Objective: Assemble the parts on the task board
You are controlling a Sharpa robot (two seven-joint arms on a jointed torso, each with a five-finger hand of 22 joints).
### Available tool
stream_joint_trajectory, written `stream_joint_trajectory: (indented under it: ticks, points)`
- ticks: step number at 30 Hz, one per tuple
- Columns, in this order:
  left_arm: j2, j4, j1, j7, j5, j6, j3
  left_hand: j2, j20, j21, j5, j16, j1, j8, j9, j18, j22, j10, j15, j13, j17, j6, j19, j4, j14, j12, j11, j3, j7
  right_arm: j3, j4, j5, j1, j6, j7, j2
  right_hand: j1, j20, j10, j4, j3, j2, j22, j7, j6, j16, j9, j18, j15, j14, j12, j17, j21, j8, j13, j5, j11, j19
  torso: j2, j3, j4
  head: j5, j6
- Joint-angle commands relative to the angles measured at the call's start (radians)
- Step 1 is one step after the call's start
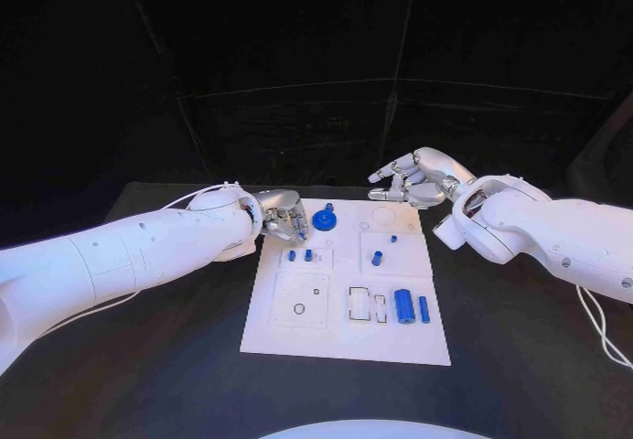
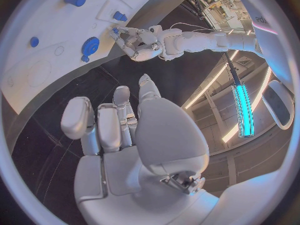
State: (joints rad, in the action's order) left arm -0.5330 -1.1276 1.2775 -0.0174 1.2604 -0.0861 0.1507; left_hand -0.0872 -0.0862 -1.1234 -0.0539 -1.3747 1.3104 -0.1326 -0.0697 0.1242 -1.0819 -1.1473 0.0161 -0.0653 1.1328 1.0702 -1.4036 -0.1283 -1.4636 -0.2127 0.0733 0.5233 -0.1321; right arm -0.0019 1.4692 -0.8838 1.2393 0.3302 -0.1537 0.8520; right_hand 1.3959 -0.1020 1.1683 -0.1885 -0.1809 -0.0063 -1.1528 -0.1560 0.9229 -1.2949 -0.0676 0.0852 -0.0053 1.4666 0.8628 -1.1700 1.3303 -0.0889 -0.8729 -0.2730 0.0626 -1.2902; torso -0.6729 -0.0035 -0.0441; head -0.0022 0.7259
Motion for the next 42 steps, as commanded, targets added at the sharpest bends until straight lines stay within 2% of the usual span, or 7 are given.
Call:
stream_joint_trajectory:
  ticks: [1, 16, 23, 33, 42]
  points:
    - [0.004, 0.003, 0.001, -0.009, -0.007, 0.025, 0.0, -0.002, -0.003, 0.005, 0.004, 0.001, -0.005, 0.002, 0.0, -0.014, 0.002, -0.006, -0.004, -0.001, -0.001, 0.006, 0.003, 0.001, -0.022, 0.006, -0.002, 0.005, -0.003, 0.001, 0.001, 0.003, 0.002, 0.001, -0.007, -0.001, 0.004, 0.001, -0.004, 0.001, -0.005, 0.009, 0.002, 0.003, -0.001, 0.005, -0.002, 0.009, -0.006, 0.021, 0.0, -0.001, -0.004, -0.003, 0.001, 0.002, 0.002, 0.006, 0.0, 0.0005, 0.0012, 0.001, 0.001]
    - [0.02, 0.014, -0.001, -0.008, -0.007, -0.003, 0.001, -0.004, -0.003, 0.004, 0.005, 0.001, -0.005, 0.004, 0.0, -0.014, 0.001, -0.008, -0.004, -0.002, -0.001, 0.007, 0.003, 0.0, -0.021, 0.009, -0.002, 0.005, -0.004, 0.001, 0.001, 0.003, 0.002, 0.001, -0.007, -0.001, 0.004, 0.001, -0.004, 0.001, -0.005, 0.009, 0.002, 0.003, -0.001, 0.005, -0.002, 0.009, -0.006, 0.021, 0.0, -0.001, -0.004, -0.003, 0.001, 0.002, 0.002, 0.006, 0.001, 0.0, -0.0006, -0.001, 0.002]
    - [0.027, 0.021, -0.001, -0.009, -0.007, -0.004, 0.001, -0.004, -0.002, 0.004, 0.005, 0.001, -0.004, 0.004, -0.001, -0.014, -0.001, -0.013, -0.004, -0.002, -0.001, 0.01, 0.004, -0.002, -0.021, 0.009, -0.003, 0.006, -0.004, 0.001, 0.001, 0.003, 0.002, 0.001, -0.007, -0.002, 0.007, 0.002, -0.004, 0.002, -0.005, 0.012, 0.002, 0.003, -0.001, 0.006, -0.002, 0.009, -0.006, 0.021, 0.0, -0.001, -0.005, -0.003, 0.002, 0.003, 0.002, 0.005, 0.0, 0.0002, 0.0012, -0.001, -0.002]
    - [0.038, 0.032, -0.001, -0.059, -0.005, 0.074, 0.0, -0.015, -0.005, 0.01, 0.006, 0.006, -0.016, 0.018, 0.002, -0.014, 0.004, 0.002, -0.008, 0.0, -0.012, -0.003, 0.009, 0.001, -0.016, 0.028, 0.005, -0.001, -0.009, 0.001, 0.001, 0.003, 0.002, -0.001, -0.006, -0.002, 0.007, 0.002, -0.004, 0.002, -0.005, 0.012, 0.002, 0.003, -0.001, 0.006, -0.002, 0.009, -0.006, 0.021, 0.0, -0.001, -0.005, -0.003, 0.002, 0.003, 0.002, 0.005, 0.001, 0.0002, 0.0011, -0.002, 0.0]
    - [0.039, 0.034, -0.001, -0.07, -0.005, 0.089, 0.0, -0.016, -0.005, 0.011, 0.005, 0.006, -0.017, 0.02, 0.002, -0.014, 0.005, 0.005, -0.009, 0.0, -0.014, -0.004, 0.01, 0.001, -0.015, 0.031, 0.005, -0.002, -0.01, 0.001, 0.002, 0.003, 0.002, -0.001, -0.006, 0.0, 0.007, 0.002, -0.004, 0.002, -0.005, 0.012, 0.002, 0.003, -0.001, 0.006, -0.002, 0.009, -0.006, 0.021, 0.0, -0.001, -0.005, -0.003, 0.002, 0.003, 0.002, 0.005, 0.001, 0.0001, 0.0002, -0.004, 0.004]
